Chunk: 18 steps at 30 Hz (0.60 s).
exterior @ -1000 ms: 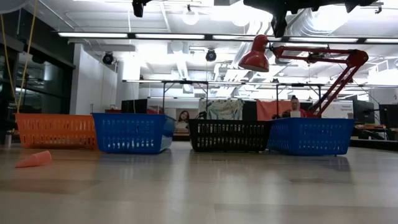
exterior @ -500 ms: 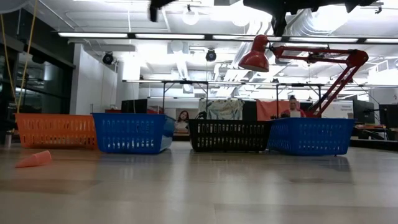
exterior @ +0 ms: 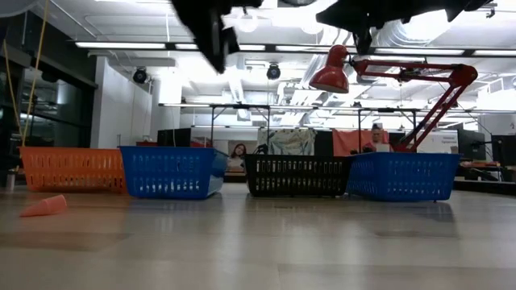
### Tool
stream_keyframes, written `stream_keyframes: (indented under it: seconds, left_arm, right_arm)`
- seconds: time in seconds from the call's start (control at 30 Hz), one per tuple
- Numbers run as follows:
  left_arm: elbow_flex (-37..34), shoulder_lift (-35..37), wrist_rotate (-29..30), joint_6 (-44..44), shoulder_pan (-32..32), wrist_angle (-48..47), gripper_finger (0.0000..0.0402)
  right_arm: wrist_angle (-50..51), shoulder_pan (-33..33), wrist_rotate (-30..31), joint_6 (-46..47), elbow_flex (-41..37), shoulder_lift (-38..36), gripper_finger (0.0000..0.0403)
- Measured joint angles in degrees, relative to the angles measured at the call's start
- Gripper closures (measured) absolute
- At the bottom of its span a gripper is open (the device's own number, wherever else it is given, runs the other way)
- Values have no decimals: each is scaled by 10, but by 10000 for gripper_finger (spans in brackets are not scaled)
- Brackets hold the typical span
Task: Sort crayons
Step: Put the pink crayon into the right blue bin
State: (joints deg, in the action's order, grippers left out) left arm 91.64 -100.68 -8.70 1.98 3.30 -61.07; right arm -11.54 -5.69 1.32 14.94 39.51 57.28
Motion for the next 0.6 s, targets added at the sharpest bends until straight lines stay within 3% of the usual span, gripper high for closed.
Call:
stream_keyframes:
  seconds: [0.23, 0.43, 0.6]
  left_arm:
    - [1, -64, 2, 107, 80, -78, 241]
    - [0, -93, 3, 219, 152, -88, 241]
    - [-1, -104, 0, 236, 177, -80, 241]
  right_arm:
    - [38, -3, 0, 0, 0, 0, 403]
    - [63, -3, 0, 0, 0, 0, 403]
    - [77, -3, 0, 0, 0, 0, 403]
